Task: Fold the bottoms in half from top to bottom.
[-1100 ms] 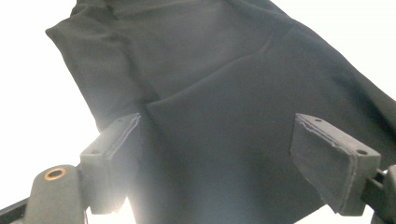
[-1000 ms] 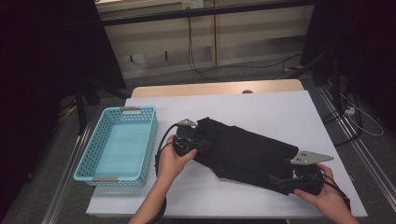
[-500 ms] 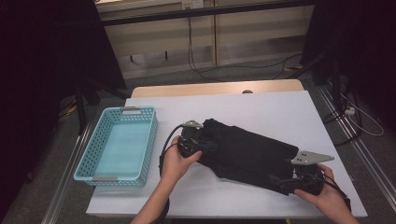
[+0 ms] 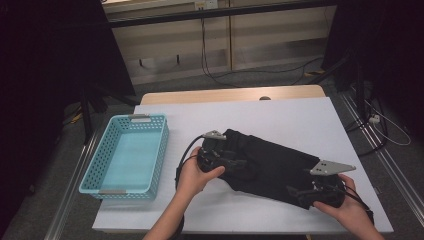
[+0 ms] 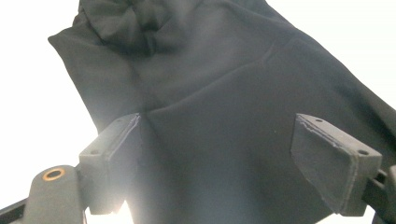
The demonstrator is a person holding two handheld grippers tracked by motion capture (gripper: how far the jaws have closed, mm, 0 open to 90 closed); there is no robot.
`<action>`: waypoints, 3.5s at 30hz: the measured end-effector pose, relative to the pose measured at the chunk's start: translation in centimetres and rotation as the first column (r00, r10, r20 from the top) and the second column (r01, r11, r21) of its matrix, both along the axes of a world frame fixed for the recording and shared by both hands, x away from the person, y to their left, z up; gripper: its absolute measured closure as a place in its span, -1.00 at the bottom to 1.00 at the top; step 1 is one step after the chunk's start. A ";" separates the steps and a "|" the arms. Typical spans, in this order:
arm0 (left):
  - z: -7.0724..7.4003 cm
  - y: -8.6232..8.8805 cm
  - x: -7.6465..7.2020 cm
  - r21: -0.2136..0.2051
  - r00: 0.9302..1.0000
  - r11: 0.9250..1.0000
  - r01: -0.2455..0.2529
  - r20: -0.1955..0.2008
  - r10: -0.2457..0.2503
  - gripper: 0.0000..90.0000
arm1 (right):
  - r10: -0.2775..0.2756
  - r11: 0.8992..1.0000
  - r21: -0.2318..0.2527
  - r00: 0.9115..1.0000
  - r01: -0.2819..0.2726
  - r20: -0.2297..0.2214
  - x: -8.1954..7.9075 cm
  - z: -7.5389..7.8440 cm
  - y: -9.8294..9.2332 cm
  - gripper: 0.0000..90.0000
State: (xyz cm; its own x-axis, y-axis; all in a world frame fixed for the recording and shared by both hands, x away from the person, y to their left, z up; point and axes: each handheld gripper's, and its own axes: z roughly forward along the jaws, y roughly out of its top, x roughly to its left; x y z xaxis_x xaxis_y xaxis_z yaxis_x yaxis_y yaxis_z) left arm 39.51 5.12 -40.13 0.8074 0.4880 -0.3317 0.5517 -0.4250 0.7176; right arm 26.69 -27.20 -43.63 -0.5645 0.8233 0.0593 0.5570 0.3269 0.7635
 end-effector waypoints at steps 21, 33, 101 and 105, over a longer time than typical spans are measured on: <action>-0.3 5.2 1.4 0.152 0.983 0.976 -0.155 0.117 0.138 -0.66 | 0.058 0.998 -0.020 0.998 -0.057 0.023 5.8 0.4 7.7 -0.53; -0.8 6.6 1.3 0.164 0.972 0.963 -0.214 0.129 0.194 -0.67 | 0.073 0.997 -0.020 0.997 -0.073 0.018 9.0 -0.1 10.6 -0.26; -1.5 7.8 0.9 0.177 0.967 0.954 -0.240 0.124 0.221 -0.65 | -0.077 0.995 0.057 0.994 0.082 -0.080 12.6 0.7 6.7 0.85; -1.3 7.7 0.9 0.171 0.967 0.956 -0.240 0.128 0.220 -0.65 | -0.073 0.994 0.082 0.995 0.079 -0.070 11.6 2.1 5.9 0.85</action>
State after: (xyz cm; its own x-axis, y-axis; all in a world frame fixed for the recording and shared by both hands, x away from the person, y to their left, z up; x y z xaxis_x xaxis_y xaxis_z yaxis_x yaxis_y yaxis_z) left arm 40.37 12.80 -41.47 0.6919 0.7088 -0.1373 0.5745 -0.4253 0.6993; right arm 38.31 -21.29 -41.58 -0.4932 0.8540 0.1657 0.6283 0.2179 0.7468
